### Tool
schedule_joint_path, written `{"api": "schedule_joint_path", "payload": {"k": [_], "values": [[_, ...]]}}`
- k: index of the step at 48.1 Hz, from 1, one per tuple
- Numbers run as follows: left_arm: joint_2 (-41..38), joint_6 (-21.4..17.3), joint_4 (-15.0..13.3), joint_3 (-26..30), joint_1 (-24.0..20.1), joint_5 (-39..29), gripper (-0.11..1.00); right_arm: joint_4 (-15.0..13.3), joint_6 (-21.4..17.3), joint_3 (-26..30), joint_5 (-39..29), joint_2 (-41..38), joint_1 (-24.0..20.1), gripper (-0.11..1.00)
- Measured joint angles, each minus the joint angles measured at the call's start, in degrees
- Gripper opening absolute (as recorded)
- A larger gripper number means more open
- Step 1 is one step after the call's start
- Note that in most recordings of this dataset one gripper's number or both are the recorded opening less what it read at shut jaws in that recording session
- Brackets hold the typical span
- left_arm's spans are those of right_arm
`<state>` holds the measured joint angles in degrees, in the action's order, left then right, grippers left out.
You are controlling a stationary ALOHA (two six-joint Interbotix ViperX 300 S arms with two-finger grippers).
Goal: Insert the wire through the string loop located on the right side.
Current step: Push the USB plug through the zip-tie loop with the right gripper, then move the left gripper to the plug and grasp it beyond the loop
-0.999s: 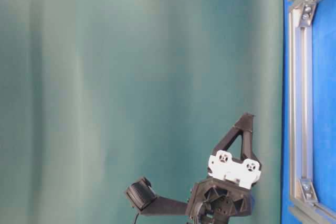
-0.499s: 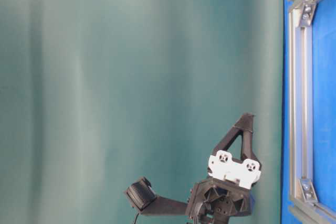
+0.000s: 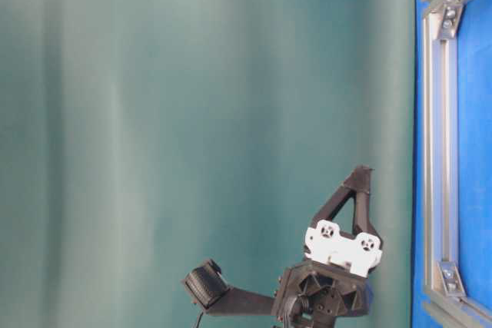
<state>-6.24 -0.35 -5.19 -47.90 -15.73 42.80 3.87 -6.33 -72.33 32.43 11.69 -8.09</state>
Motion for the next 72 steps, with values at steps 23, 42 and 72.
{"api": "schedule_joint_path", "payload": {"k": [23,42,72], "values": [[0.0,0.5,0.0,0.0,1.0,0.1,0.0,0.0,0.1,0.3,0.1,-0.3,-0.1,-0.04],[0.1,3.3,0.0,-1.2,12.7,-0.1,0.0,0.0,0.1,0.4,0.0,-0.3,-0.1,-0.04],[0.0,7.2,-0.1,-1.2,24.8,-0.2,0.0,0.0,0.1,0.4,0.1,-0.3,0.0,-0.04]]}}
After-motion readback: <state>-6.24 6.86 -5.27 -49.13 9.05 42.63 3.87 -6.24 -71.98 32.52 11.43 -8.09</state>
